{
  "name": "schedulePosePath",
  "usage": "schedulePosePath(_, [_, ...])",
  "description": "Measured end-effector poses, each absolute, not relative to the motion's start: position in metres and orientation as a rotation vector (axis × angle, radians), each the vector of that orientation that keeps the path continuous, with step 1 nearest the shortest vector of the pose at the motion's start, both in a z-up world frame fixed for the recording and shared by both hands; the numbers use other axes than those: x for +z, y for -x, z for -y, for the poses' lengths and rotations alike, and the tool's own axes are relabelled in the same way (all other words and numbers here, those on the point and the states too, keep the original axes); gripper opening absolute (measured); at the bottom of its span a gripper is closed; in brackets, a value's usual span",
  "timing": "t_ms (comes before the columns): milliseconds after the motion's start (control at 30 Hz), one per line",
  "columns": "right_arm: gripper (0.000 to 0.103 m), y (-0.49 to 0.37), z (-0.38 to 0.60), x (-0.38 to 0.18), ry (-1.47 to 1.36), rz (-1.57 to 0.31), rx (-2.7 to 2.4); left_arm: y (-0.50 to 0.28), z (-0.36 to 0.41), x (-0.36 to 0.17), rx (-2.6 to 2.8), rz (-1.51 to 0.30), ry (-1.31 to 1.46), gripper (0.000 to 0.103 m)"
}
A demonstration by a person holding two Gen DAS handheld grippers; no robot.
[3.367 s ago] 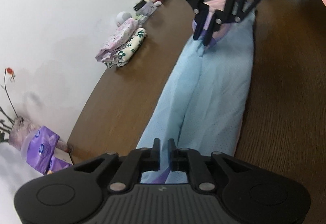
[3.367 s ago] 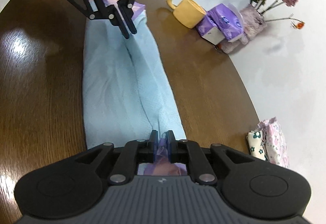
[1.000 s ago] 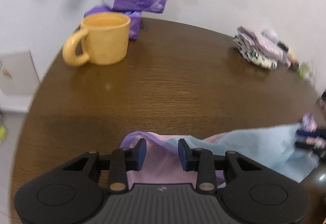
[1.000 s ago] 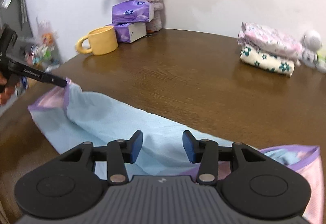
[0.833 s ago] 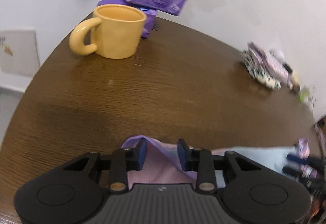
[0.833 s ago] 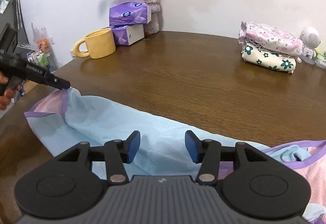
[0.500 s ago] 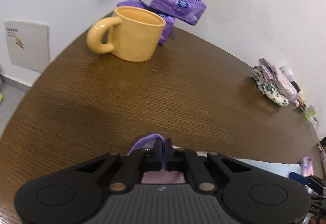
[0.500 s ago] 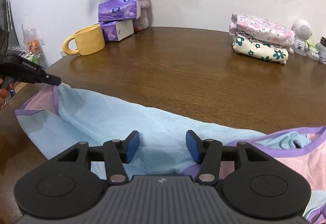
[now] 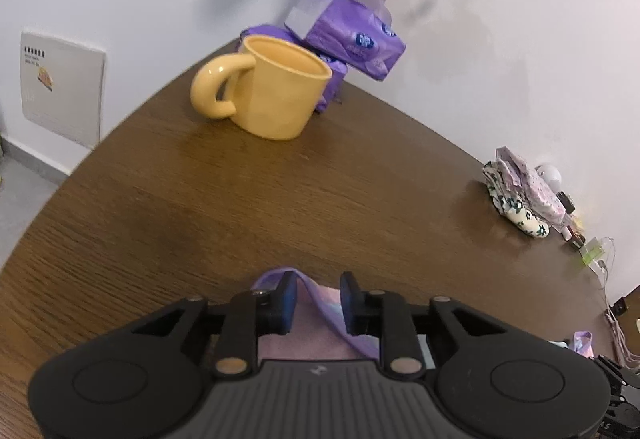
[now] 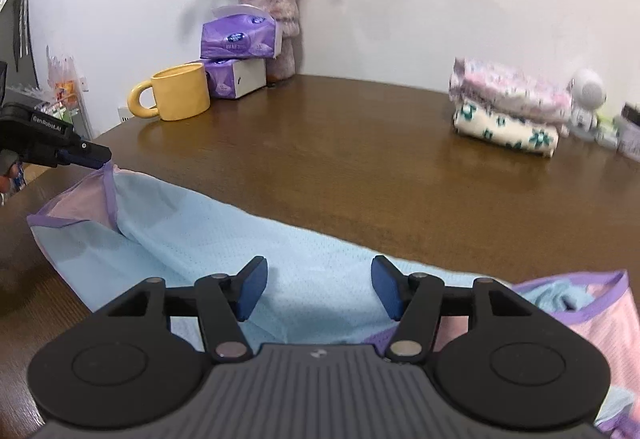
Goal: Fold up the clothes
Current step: 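Grasp the pink-trimmed corner of the blue garment with the left gripper and pull it flat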
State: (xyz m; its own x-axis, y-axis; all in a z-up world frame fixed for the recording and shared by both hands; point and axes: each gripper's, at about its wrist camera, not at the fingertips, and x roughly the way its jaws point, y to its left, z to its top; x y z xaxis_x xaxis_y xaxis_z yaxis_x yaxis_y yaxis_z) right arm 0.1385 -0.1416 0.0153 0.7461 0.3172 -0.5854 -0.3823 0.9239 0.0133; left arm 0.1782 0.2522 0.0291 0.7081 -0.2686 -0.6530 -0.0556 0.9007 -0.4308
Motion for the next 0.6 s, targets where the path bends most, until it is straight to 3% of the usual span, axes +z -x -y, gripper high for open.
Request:
schedulePosePath(100, [0.06,-0.14,0.139,0.014,0.126,-0.626,0.38,-0.184,-0.249,0.025,-0.132,-0.806,0.455,0.018])
schedulePosePath(167, [0.06,-0.14,0.139,0.012,0.119,-0.636,0.384,-0.188,-0.247,0.023,-0.14,-0.819,0.457,0.001])
schedulePosePath(600, [0.061,-0.139,0.137,0.004,0.137,-0.65,0.376,-0.192,-0.258,0.015,-0.073,-0.78,0.5,0.001])
